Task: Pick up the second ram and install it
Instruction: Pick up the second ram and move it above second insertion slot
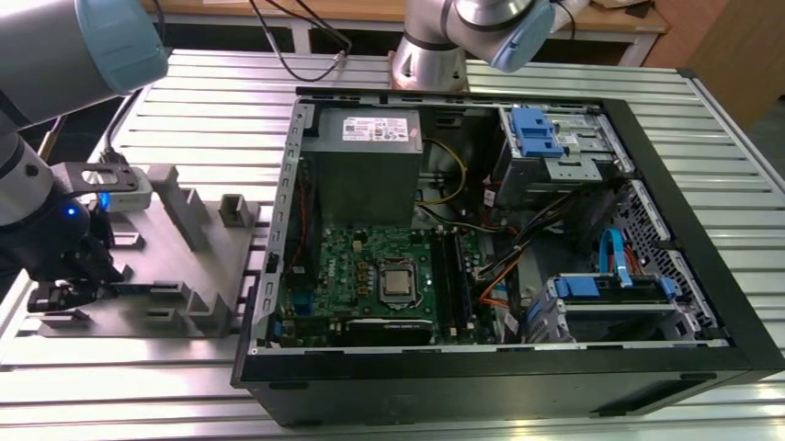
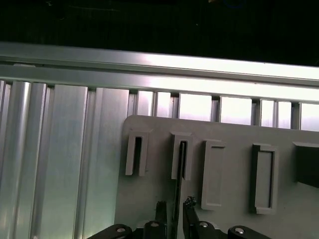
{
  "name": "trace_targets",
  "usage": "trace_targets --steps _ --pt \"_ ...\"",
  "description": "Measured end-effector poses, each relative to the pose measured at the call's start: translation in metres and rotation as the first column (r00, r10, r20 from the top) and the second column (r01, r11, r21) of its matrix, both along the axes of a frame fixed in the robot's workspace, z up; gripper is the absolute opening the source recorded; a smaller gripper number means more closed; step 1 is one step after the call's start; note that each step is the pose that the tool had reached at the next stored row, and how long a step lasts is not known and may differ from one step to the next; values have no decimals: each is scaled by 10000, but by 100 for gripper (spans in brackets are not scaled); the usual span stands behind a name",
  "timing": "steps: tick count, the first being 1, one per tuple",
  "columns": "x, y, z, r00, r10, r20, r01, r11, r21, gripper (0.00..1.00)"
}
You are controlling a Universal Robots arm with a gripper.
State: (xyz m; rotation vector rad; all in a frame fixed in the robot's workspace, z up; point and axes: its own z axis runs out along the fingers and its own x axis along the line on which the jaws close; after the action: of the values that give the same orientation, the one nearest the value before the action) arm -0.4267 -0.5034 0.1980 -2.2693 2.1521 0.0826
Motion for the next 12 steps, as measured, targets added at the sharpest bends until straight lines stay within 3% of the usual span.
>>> trace_targets --steps 12 --pt "1 0 29 10000 4 2 -4 10000 26 24"
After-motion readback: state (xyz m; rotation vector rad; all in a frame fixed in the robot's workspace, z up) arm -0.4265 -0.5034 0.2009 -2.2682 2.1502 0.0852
